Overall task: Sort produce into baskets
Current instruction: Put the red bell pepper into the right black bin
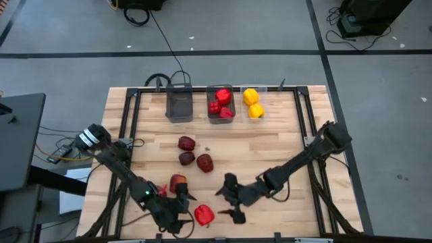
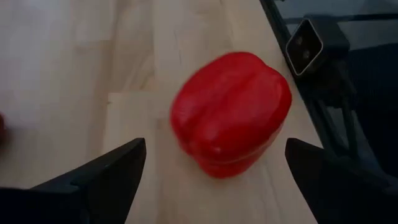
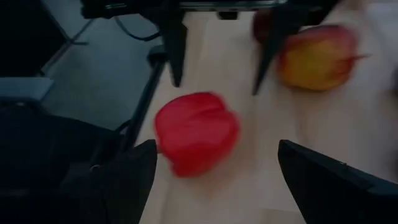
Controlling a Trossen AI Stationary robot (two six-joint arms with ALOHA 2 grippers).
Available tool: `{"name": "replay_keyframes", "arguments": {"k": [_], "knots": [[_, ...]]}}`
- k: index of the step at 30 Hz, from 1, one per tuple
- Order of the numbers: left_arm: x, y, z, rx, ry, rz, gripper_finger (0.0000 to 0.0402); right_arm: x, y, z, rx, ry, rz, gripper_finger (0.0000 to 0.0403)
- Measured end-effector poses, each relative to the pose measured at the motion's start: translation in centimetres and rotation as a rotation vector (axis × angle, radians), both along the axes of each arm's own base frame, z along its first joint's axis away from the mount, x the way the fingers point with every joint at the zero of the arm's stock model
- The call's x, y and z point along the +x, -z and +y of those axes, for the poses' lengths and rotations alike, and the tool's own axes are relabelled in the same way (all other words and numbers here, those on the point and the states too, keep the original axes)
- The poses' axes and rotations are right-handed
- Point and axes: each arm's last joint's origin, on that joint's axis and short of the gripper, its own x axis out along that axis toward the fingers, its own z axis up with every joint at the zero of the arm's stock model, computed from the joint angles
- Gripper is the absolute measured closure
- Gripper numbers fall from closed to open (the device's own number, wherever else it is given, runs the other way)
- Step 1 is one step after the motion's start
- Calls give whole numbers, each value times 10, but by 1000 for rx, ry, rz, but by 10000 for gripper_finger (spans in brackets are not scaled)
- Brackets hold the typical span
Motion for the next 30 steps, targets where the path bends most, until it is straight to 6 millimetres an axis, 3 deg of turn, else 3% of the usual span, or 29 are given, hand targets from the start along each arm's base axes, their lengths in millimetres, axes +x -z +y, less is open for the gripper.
{"name": "replay_keyframes", "arguments": {"k": [7, 11, 20, 30], "knots": [[21, 24, -15, 93, -23, 21, 10, 0, 36, 22, 33, 70, 17, 59], [35, 26, -9, 137, -93, 7, 10, -1, 44, 26, -15, 132, -3, 59], [60, 25, 25, 126, -306, -36, 10, -3, 37, 20, -54, 280, -40, 60], [79, 21, 49, 76, -428, -83, 10, -13, 28, 1, -47, 450, 78, 60]]}}
